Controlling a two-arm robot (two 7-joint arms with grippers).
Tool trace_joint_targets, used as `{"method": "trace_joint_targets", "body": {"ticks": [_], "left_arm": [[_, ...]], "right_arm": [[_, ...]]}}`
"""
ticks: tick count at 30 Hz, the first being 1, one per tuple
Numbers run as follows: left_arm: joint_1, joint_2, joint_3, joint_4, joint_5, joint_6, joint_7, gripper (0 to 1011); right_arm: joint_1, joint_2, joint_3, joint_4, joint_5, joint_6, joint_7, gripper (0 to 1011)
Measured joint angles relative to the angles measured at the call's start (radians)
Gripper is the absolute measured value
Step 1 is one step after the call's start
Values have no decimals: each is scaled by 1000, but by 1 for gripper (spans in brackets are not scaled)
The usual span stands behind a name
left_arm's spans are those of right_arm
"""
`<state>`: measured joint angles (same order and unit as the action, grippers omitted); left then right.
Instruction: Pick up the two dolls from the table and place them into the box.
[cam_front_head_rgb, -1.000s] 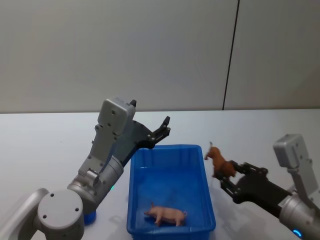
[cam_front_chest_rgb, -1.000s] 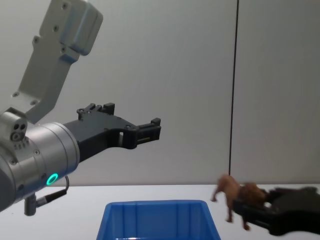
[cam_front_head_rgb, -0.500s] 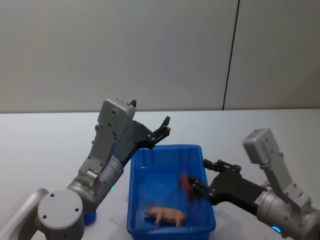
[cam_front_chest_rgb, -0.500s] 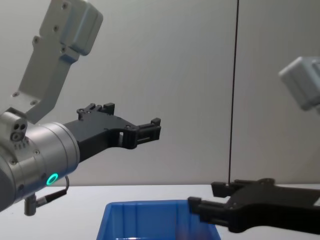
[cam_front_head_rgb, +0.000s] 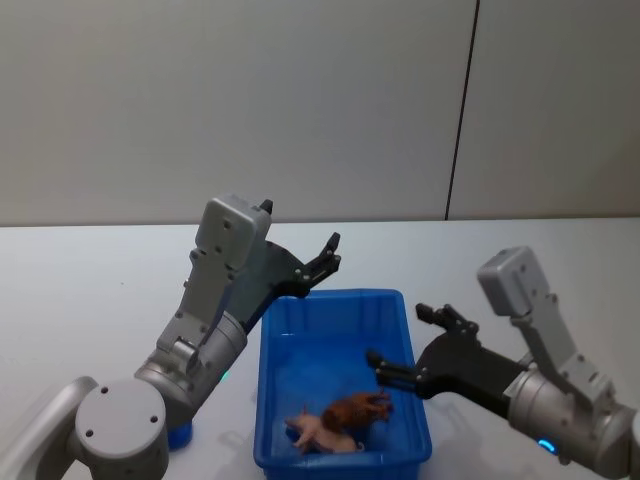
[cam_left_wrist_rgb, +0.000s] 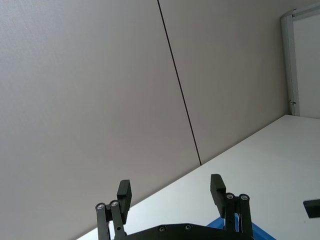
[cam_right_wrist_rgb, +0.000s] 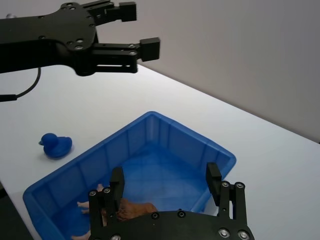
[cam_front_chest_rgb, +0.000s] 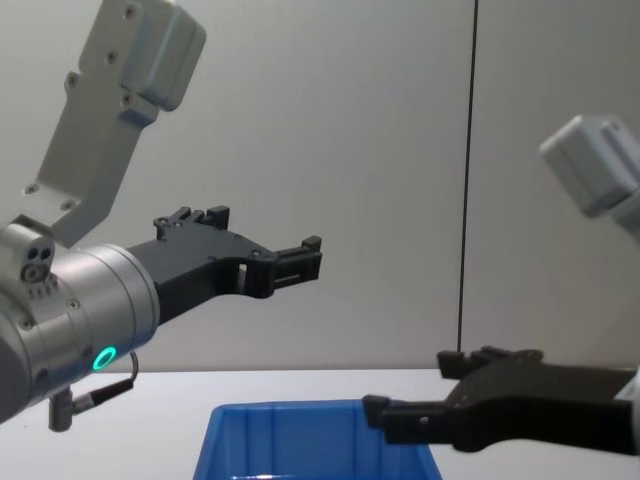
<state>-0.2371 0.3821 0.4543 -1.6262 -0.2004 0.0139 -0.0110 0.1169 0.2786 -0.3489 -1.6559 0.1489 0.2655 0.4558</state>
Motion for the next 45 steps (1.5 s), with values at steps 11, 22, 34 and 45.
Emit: {"method": "trace_joint_targets", "body": {"ticks": [11, 22, 34, 45], "left_arm": [[0, 0, 0, 0, 0, 0, 0, 1001], [0, 0, 0, 0, 0, 0, 0, 1001], [31, 27, -15, -41, -10, 38, 52, 1001], [147, 127, -46, -156, -95, 109, 164, 1001]], "right_arm": [[-20, 55, 49, -12, 73, -30, -14, 1001], [-58, 116, 97, -25, 155, -52, -32, 1001], [-75, 143, 118, -31, 191, -61, -39, 1001], [-80, 152, 125, -33, 203, -64, -42, 1001]]}}
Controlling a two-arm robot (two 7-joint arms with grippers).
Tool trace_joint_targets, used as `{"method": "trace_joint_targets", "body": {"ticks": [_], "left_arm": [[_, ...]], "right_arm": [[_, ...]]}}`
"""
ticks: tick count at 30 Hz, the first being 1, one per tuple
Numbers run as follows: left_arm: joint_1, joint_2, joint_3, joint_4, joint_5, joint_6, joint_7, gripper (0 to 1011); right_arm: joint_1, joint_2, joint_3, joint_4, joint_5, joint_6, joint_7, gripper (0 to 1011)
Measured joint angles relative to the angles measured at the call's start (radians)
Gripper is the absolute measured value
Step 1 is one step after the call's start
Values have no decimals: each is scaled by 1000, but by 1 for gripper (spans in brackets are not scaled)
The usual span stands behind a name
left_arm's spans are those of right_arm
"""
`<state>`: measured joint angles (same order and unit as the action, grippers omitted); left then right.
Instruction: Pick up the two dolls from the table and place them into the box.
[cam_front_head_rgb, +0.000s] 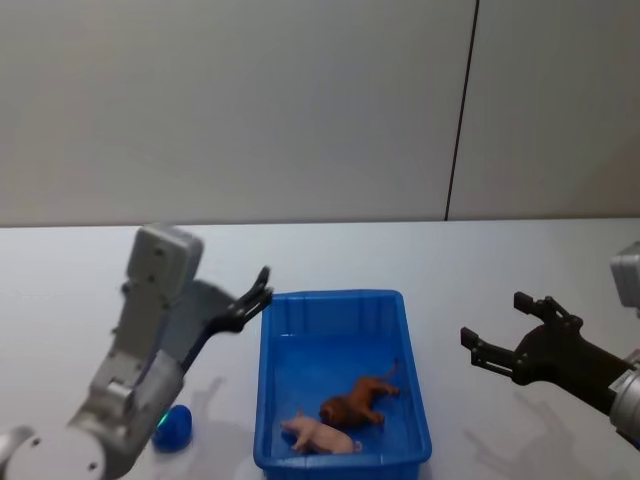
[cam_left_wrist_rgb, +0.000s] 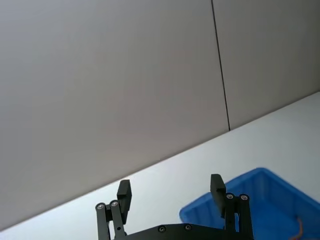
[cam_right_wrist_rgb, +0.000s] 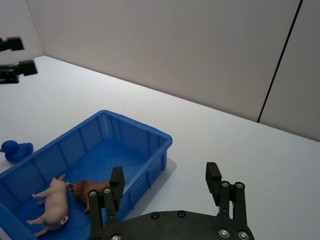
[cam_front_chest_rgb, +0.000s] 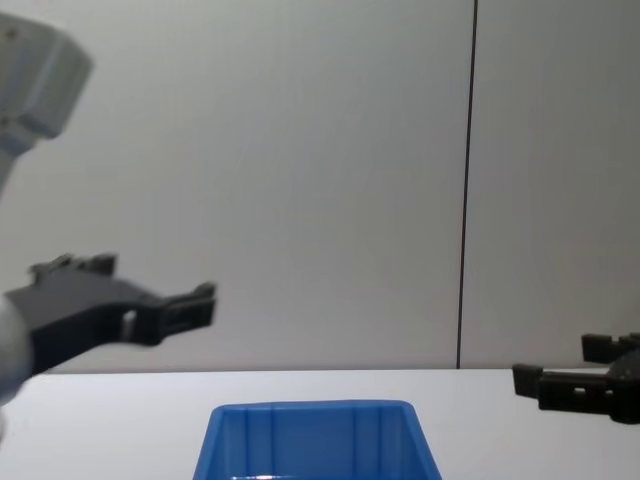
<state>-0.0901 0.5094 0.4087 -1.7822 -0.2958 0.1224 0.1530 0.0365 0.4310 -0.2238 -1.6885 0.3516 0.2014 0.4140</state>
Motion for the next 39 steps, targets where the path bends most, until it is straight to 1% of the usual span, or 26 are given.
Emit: {"method": "trace_joint_targets", "body": {"ticks": [1, 4, 5, 7, 9, 12, 17, 20, 24, 25, 28, 30, 33, 34, 35, 39], "left_arm": [[23, 22, -6, -19, -17, 7, 14, 1001], [55, 50, -14, -42, -45, 14, 32, 1001], [76, 69, -19, -54, -59, 17, 43, 1001], [95, 86, -23, -65, -78, 17, 52, 1001], [125, 112, -30, -79, -103, 16, 62, 1001], [158, 140, -38, -89, -131, 10, 69, 1001], [202, 175, -48, -89, -174, -1, 66, 1001], [213, 183, -51, -80, -185, -4, 56, 1001], [223, 189, -55, -49, -204, -9, 20, 1001], [223, 189, -55, -49, -204, -9, 20, 1001], [222, 188, -58, -18, -211, -11, -15, 1001], [219, 186, -58, -2, -212, -12, -30, 1001], [207, 176, -59, 41, -212, -12, -72, 1001], [207, 176, -59, 41, -212, -12, -72, 1001], [201, 171, -59, 58, -211, -13, -91, 1001], [186, 157, -59, 105, -205, -15, -132, 1001]], "right_arm": [[0, 0, 0, 0, 1, 0, 0, 1001], [-1, 2, 1, 0, 2, 0, -1, 1001], [-1, 2, 2, 0, 3, -1, -1, 1001], [-2, 3, 2, -1, 4, -1, -1, 1001], [-2, 3, 3, -1, 5, -1, -1, 1001], [-2, 4, 3, -1, 6, -1, -1, 1001], [-3, 5, 4, -1, 7, -1, -2, 1001], [-3, 5, 4, -1, 7, -2, -2, 1001], [-3, 5, 4, -1, 7, -2, -2, 1001], [-3, 5, 4, -1, 8, -2, -2, 1001], [-4, 6, 5, -1, 8, -2, -2, 1001], [-4, 6, 5, -1, 8, -2, -2, 1001], [-4, 6, 5, -1, 8, -2, -2, 1001], [-4, 6, 5, -1, 8, -2, -2, 1001], [-4, 6, 5, -1, 9, -2, -2, 1001], [-4, 6, 5, -1, 9, -2, -2, 1001]]}}
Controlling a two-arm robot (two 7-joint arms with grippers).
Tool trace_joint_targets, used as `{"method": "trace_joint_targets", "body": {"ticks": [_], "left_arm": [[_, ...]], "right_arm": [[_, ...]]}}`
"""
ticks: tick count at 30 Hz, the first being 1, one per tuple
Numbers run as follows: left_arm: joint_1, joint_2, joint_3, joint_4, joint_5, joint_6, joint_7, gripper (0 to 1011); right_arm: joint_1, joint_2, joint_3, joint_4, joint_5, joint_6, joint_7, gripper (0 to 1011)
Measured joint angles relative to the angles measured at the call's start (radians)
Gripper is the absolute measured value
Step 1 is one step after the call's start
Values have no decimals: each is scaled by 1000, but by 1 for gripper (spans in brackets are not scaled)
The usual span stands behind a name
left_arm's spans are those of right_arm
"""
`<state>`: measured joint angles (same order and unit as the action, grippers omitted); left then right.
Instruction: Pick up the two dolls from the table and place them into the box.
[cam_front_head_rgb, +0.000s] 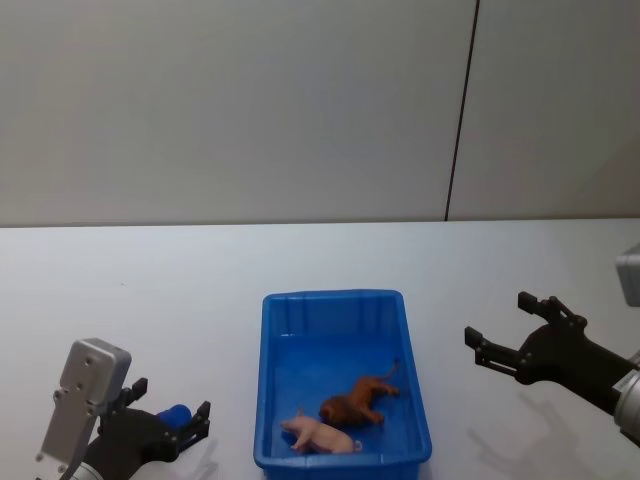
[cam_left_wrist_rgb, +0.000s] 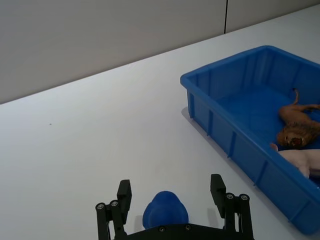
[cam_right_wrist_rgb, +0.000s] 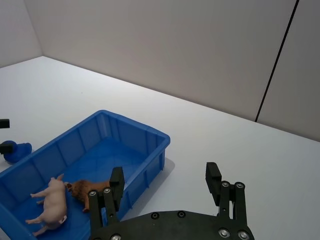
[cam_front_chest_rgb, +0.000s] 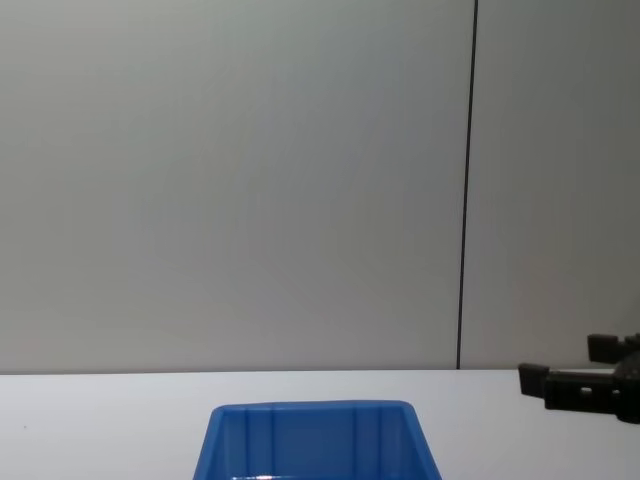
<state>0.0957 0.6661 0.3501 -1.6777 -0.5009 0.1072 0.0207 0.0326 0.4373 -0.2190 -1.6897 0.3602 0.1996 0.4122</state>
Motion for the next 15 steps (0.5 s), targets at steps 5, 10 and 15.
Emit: {"method": "trace_joint_targets", "body": {"ticks": [5, 10, 15], "left_arm": [[-23, -22, 3, 68, 3, -14, -51, 1001], [-43, -40, 4, 125, 6, -30, -90, 1001], [-61, -55, 5, 176, 9, -45, -125, 1001]], "right_arm": [[0, 0, 0, 0, 0, 0, 0, 1001], [0, 0, 0, 0, 0, 0, 0, 1001], [0, 0, 0, 0, 0, 0, 0, 1001]]}}
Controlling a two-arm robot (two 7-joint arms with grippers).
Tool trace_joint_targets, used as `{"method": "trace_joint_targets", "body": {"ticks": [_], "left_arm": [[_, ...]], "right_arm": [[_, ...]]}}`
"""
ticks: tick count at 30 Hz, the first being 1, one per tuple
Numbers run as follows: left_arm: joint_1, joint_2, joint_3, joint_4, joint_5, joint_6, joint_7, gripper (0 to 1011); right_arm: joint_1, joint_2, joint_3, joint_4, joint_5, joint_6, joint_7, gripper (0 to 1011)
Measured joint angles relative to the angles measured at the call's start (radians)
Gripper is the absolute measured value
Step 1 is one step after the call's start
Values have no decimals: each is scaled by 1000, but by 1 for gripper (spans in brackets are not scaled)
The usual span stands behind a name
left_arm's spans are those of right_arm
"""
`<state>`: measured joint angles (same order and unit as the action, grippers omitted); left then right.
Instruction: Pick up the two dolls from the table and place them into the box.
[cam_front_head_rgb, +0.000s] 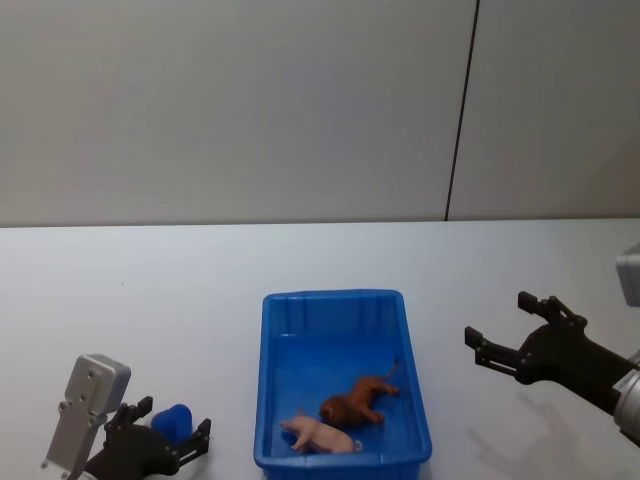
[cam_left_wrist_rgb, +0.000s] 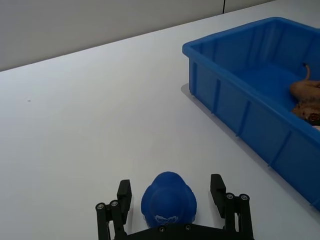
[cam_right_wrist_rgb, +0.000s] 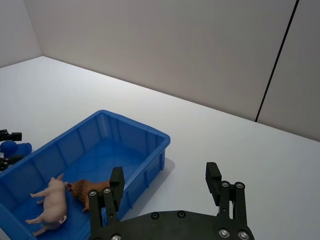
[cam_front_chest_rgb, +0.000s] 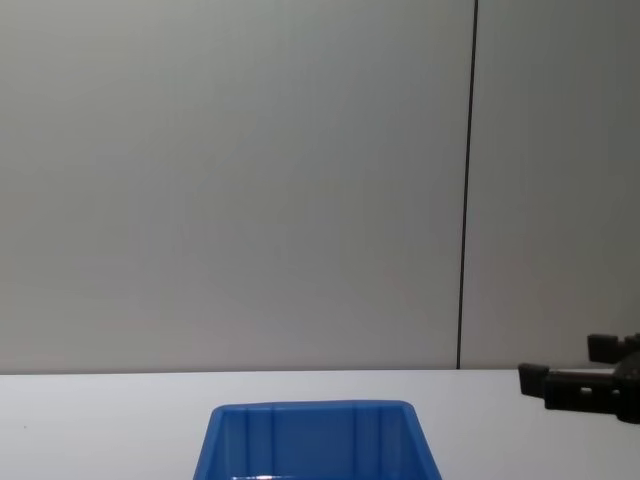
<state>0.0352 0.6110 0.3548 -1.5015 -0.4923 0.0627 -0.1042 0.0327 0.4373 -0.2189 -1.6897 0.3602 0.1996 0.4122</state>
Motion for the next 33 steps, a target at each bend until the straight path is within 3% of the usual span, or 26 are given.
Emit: {"method": "trace_joint_targets", "body": {"ticks": [5, 18, 33], "left_arm": [[-13, -11, 0, 37, 3, -9, -26, 969], [-35, -30, 0, 92, 18, -30, -79, 642], [-62, -45, -4, 56, 67, -31, -98, 535]], "right_arm": [[0, 0, 0, 0, 0, 0, 0, 1001], [0, 0, 0, 0, 0, 0, 0, 1001], [0, 0, 0, 0, 0, 0, 0, 1001]]}}
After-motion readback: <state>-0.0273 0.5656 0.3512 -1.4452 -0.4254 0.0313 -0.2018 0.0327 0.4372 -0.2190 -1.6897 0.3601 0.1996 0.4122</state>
